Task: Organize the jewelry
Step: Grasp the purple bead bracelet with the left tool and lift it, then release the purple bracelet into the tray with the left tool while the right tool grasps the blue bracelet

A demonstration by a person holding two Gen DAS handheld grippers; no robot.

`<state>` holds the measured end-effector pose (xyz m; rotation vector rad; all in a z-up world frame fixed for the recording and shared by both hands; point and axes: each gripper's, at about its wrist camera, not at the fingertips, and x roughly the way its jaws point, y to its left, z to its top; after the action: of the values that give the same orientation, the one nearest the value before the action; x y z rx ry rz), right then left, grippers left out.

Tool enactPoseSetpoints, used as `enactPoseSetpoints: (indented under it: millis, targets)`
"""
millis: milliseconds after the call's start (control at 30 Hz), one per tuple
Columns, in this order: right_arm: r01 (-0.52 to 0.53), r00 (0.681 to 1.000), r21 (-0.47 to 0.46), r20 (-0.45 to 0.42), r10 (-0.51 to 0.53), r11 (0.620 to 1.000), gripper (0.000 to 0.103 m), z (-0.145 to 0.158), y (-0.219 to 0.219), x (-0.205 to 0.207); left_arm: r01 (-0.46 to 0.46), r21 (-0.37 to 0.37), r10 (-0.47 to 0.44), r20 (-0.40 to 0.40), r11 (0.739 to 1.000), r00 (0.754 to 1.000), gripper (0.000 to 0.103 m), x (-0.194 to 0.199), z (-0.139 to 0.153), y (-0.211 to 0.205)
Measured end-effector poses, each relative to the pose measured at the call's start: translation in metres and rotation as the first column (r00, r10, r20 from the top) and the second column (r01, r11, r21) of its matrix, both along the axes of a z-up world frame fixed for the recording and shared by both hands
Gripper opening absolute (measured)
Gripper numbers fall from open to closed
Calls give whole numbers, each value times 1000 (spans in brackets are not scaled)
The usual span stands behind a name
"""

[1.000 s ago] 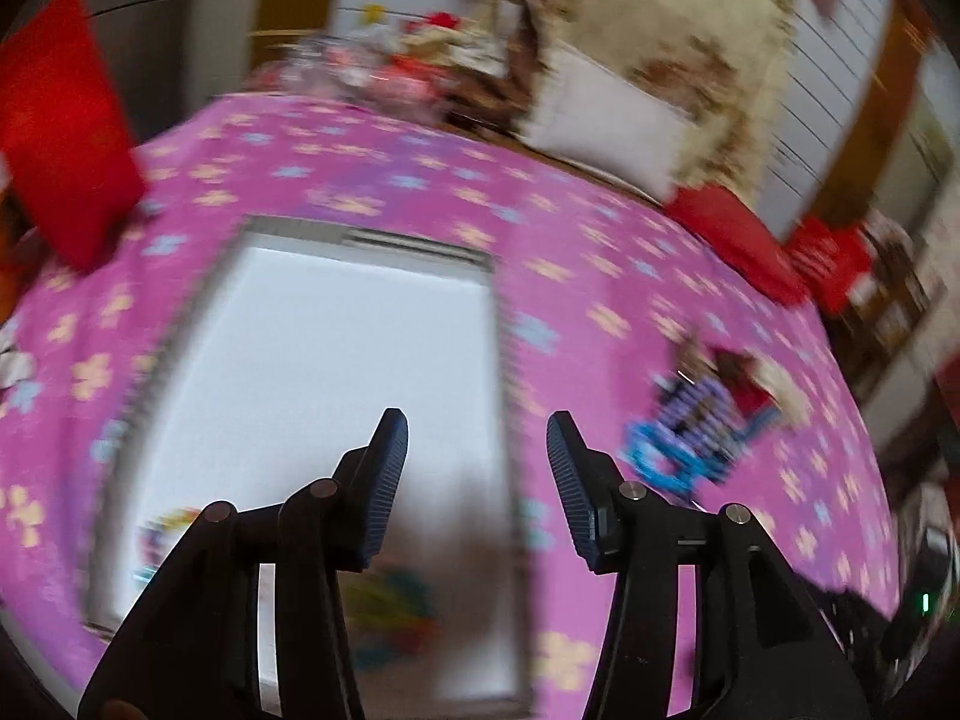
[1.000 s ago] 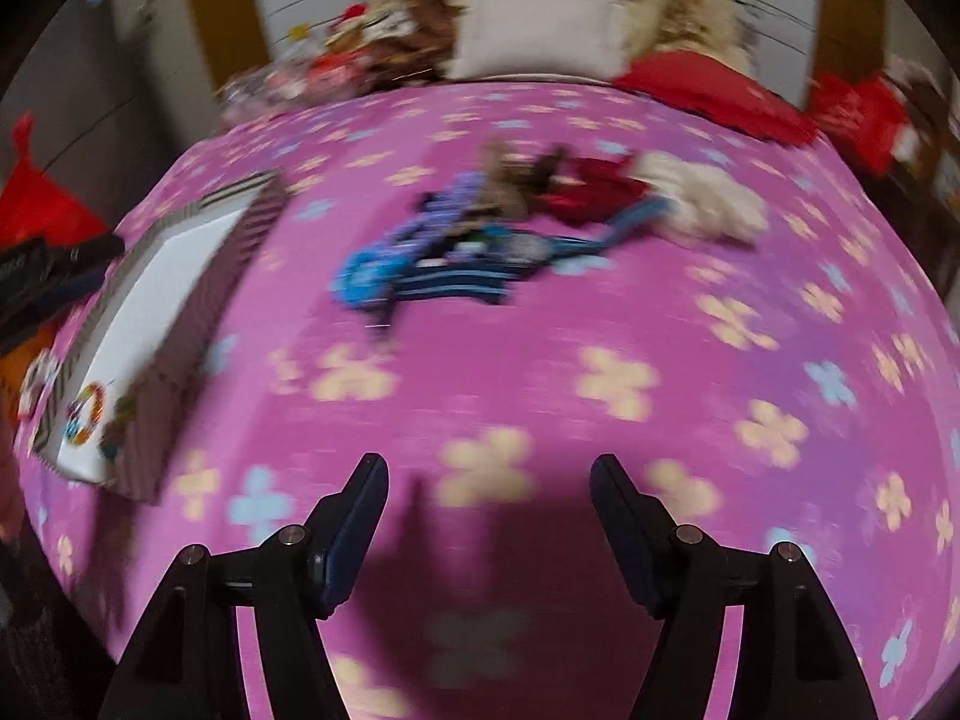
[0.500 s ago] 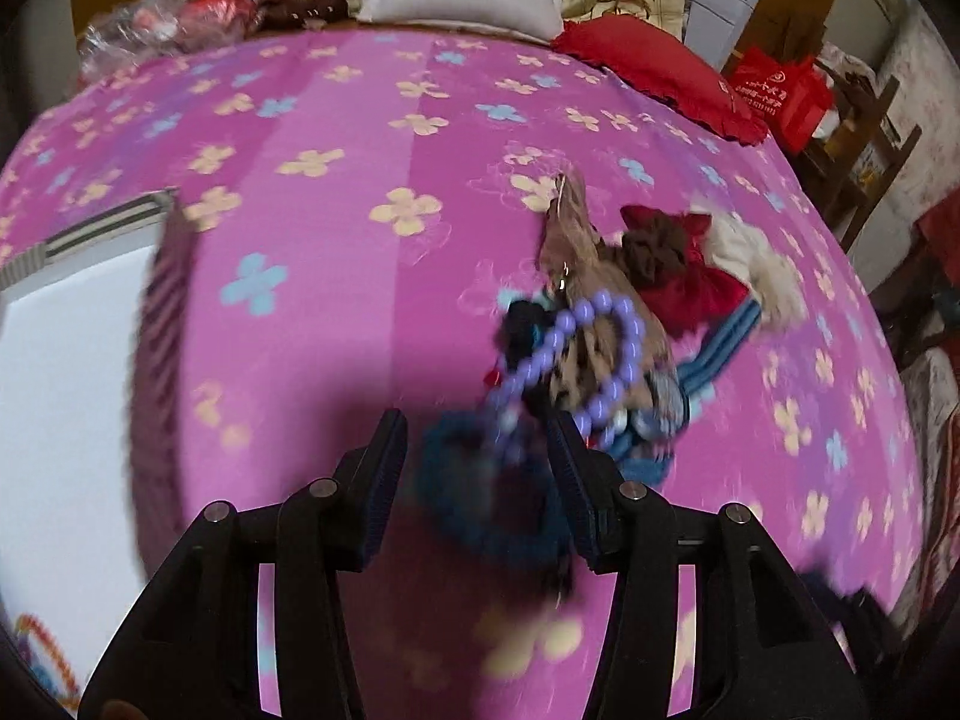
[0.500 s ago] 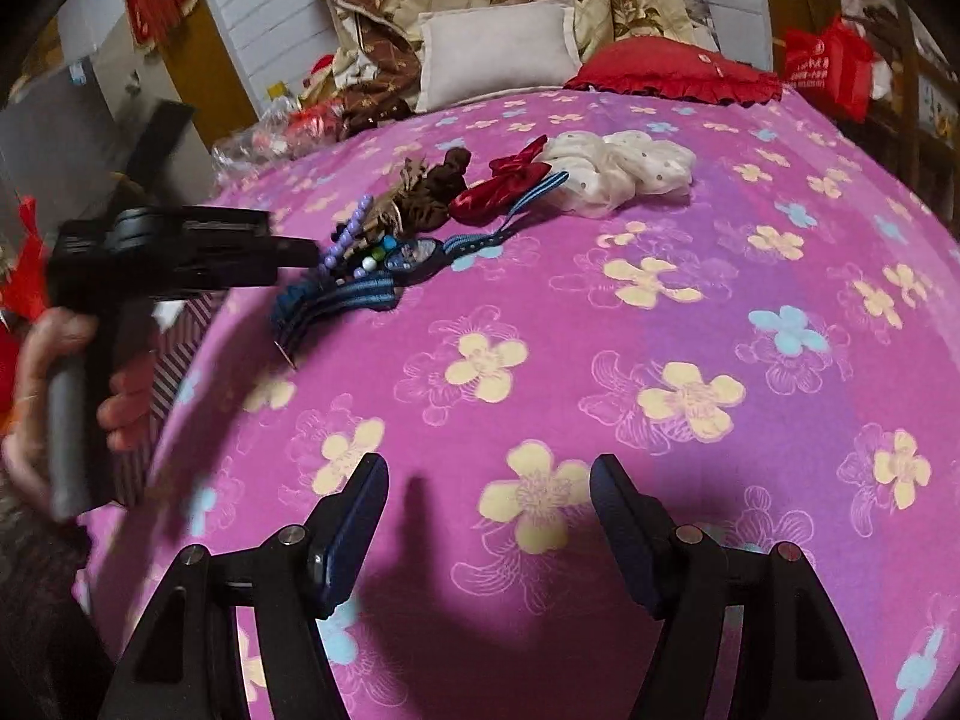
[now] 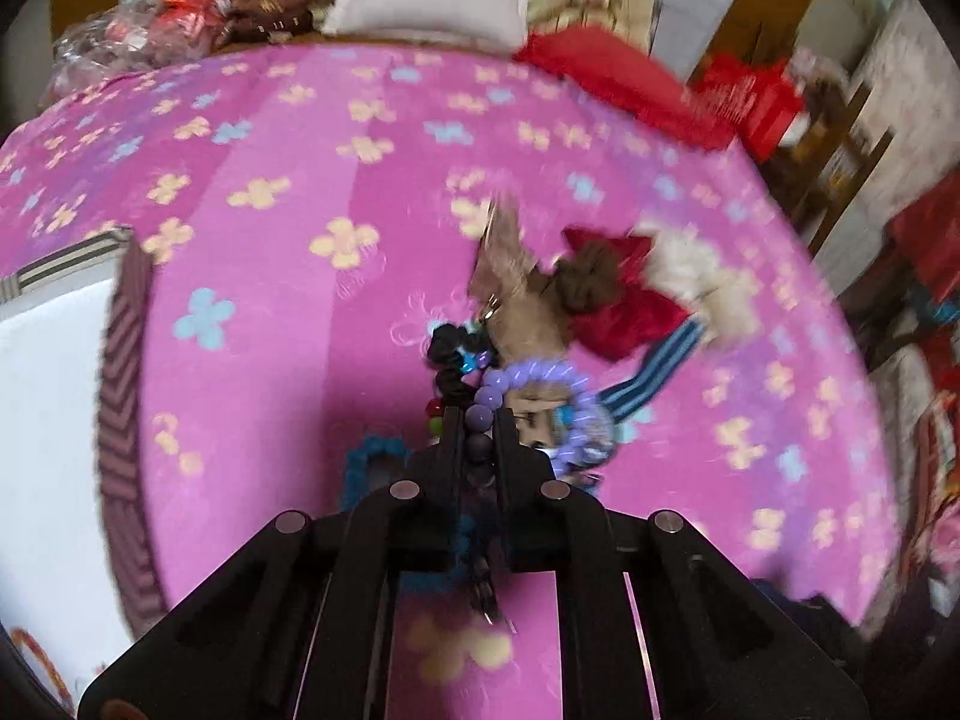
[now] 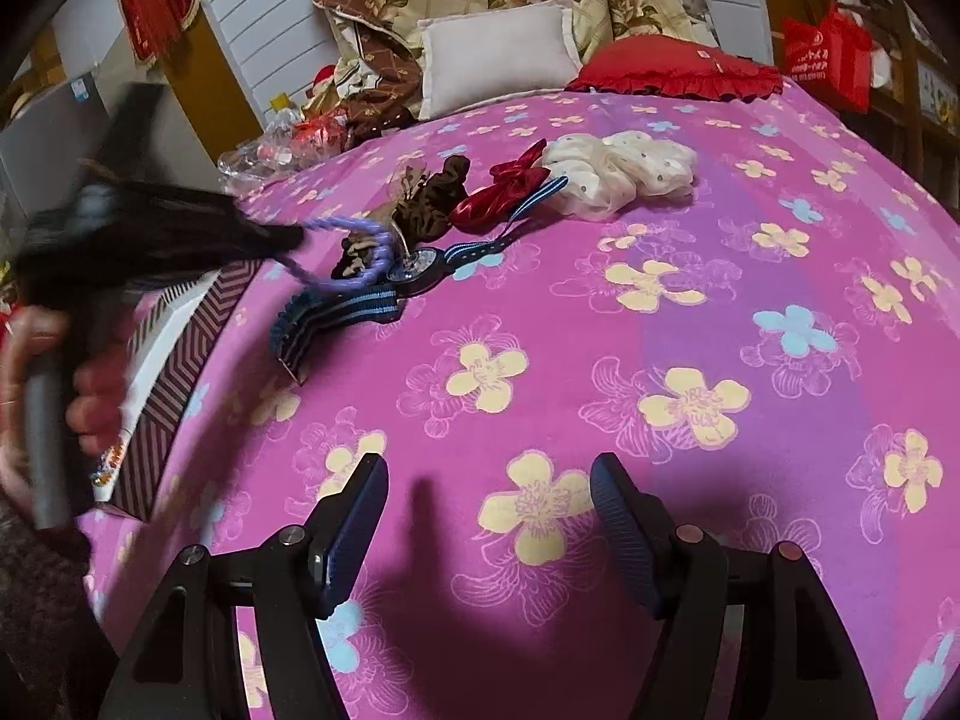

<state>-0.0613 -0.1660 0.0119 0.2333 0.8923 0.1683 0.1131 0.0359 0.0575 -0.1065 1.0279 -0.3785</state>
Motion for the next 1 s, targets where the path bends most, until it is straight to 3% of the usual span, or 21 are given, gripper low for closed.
enactPoseSetpoints:
  millis: [167, 333, 600, 700, 833, 1000]
  targets:
    - [-8, 1000, -70, -6, 7, 997, 70, -1, 10, 1, -21, -99, 29, 84, 995, 996, 8, -38, 36, 38]
    - [-56, 998, -172, -42, 49, 983, 71, -1, 31, 11, -78, -114, 94, 144, 990, 985, 8, -58, 49, 82]
    - [-121, 992, -118, -33, 118, 986, 71, 31, 75, 61, -189, -132, 204, 114, 973, 972, 8, -48, 28, 143]
    - [-132, 991, -92, -29, 130, 987, 71, 40, 94, 83, -213, -137, 232, 137, 967, 963, 8, -50, 34, 161]
    - [-238, 971, -115, -39, 235, 965, 71, 45, 136, 113, -230, -174, 260, 172, 957, 950, 8, -57, 46, 184]
    - [-319, 943, -140, -145, 300, 937, 52, 16, 174, 139, -280, -170, 311, 199, 945, 929, 8, -62, 53, 208]
